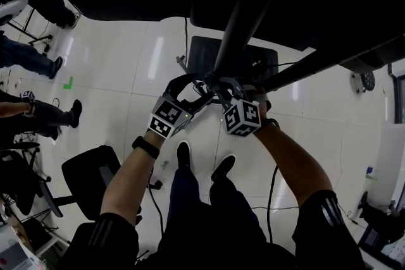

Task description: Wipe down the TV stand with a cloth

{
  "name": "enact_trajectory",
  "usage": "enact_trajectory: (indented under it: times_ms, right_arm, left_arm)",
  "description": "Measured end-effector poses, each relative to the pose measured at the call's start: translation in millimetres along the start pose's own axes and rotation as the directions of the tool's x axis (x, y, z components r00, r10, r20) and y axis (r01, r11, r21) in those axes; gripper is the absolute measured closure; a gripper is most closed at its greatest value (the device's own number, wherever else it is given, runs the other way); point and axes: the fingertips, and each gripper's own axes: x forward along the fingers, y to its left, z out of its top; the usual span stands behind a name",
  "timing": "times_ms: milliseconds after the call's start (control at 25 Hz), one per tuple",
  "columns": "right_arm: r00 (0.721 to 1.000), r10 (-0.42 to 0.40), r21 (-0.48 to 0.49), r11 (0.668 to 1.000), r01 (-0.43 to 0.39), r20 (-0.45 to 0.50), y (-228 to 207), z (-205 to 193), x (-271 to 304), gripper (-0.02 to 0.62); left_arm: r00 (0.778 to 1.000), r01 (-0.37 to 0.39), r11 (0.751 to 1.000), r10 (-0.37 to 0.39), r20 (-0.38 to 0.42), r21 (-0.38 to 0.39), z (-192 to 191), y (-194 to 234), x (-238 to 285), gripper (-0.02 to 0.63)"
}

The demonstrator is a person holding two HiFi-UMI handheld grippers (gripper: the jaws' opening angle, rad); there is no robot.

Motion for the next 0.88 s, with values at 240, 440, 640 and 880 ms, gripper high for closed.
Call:
enact_trajectory:
  times_ms: [240,440,640,880]
  right_arm:
    - [0.998,0.027,0.031,0.999,-0.025,-0.057,36.7,-37.8,39.2,0.572]
    - [0.994,0.047,0.023,0.999,-0.045,-0.098,61.0,-65.8,70.0,0.572]
    - [0.987,0.068,0.017,0.998,-0.067,-0.143,87.0,-94.5,100.1,0.572]
    - [0.978,0.081,-0.048,0.995,-0.092,-0.191,114.7,-126.1,129.4,0.572]
  left_arm:
    - [0.999,0.017,0.999,-0.018,-0.028,-0.045,-57.0,9.0,21.1,0.275]
    - [0.998,0.026,0.997,-0.03,-0.047,-0.075,-100.3,15.9,37.9,0.273]
    - [0.998,0.027,0.994,-0.034,-0.061,-0.107,-137.9,21.8,53.9,0.273]
    - [0.996,0.012,0.985,-0.027,-0.083,-0.174,-178.9,25.2,65.8,0.272]
